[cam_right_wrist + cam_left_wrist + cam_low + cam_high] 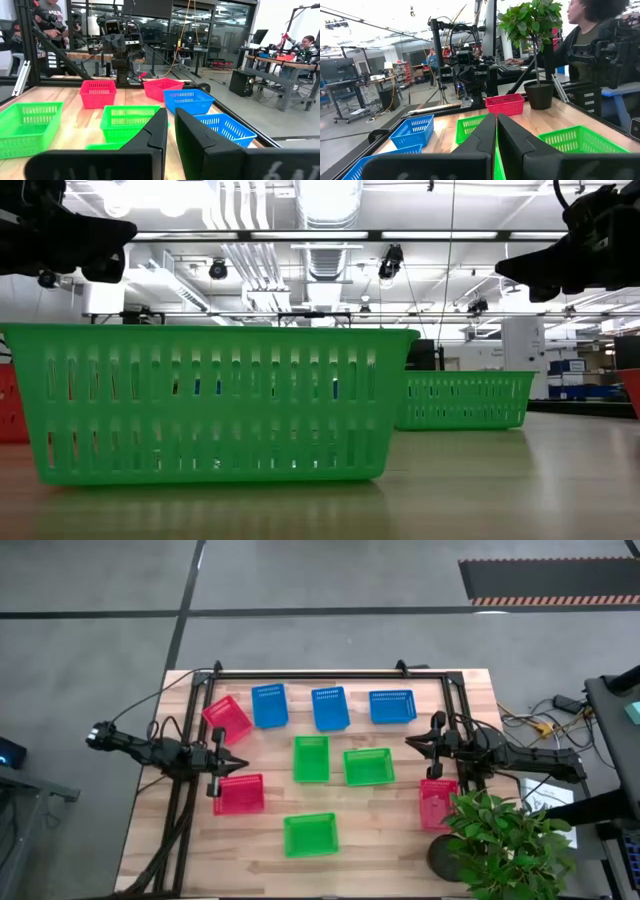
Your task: Stack baskets by color
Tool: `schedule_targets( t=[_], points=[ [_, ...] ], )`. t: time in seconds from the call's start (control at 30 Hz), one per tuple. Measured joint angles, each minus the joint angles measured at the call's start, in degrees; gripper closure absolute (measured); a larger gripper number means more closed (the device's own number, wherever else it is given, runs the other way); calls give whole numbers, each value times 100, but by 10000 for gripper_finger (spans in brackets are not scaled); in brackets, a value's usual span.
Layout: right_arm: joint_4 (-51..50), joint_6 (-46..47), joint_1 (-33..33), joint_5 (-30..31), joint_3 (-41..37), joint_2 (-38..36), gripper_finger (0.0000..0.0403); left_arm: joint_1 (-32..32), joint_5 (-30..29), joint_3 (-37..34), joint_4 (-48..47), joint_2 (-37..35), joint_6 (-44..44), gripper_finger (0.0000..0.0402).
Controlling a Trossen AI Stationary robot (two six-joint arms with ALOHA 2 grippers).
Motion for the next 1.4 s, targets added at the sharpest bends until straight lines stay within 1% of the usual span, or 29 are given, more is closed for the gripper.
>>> schedule_targets(
  t=[0.47, 0.53, 0.57, 0.6, 0.7, 0.93, 1.03, 1.1, 1.17, 1.4],
  points=[
    [24, -1, -8, -1, 0, 2, 374, 0, 0, 0, -1, 0, 1, 402],
    [304, 1, -86, -21, 2, 324, 374, 0, 0, 0, -1, 0, 0, 402],
    [274, 2, -103, -22, 2, 554, 374, 0, -1, 0, -2, -1, 0, 402],
    [118, -2, -101, 27, 2, 684, 374, 0, 0, 0, -9, -4, 1, 402],
    [70, -2, -101, 142, 2, 1103, 374, 0, 3, 0, -8, 35, 0, 402],
    [-17, 4, -101, 147, 2, 1881, 374, 0, 2, 0, 11, 96, 0, 402],
    [-44, 0, -97, 147, 2, 2043, 374, 0, 2, 0, -10, 110, 0, 402],
    [-121, 5, -90, 148, 2, 1958, 374, 0, 2, 0, 2, 127, 0, 402],
    [-189, 1, -90, 141, 3, 1700, 374, 0, 3, 0, -8, 125, 1, 402],
    [-189, 3, -90, 136, 7, 360, 374, 0, 2, 0, -3, 138, 1, 402]
  ],
)
